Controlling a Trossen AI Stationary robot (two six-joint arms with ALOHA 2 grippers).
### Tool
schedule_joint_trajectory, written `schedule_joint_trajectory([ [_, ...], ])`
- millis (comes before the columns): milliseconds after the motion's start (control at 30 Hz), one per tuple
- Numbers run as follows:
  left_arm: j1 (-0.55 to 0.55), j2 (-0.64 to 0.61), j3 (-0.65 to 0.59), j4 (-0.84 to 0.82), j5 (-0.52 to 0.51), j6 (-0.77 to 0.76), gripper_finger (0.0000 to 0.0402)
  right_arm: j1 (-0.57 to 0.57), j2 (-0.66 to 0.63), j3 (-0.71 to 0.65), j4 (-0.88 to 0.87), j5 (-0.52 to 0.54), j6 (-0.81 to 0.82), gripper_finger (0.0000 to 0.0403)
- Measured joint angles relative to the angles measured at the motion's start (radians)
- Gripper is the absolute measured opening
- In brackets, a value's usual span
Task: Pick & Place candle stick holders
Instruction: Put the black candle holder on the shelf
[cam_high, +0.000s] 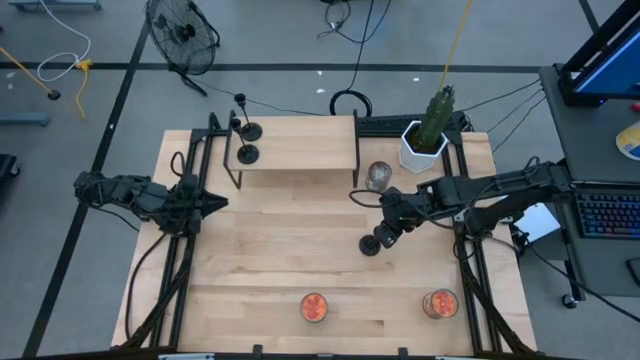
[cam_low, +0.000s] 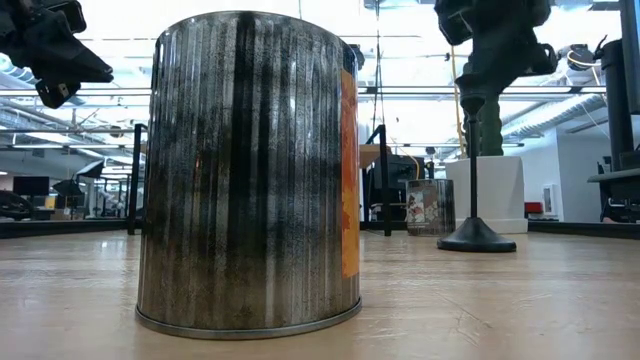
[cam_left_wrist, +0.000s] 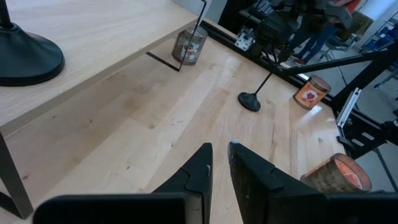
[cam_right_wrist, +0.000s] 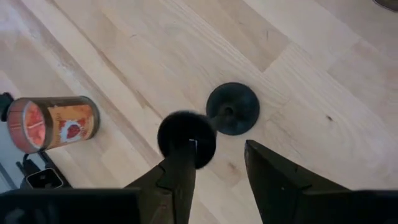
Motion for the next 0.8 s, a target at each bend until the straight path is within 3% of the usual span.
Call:
schedule_joint_trajectory([
  [367,0.000,0.000,0.000,0.000,0.000,-0.020,0.0058,0.000,0.000,-0.066,0.100,-0.003,-0.003,0.0126],
  [800,0.000,0.001,0.000,0.000,0.000,-0.029,0.0058,-0.001,-0.012,-0.067,0.102,-0.009,-0.042,0.0010],
])
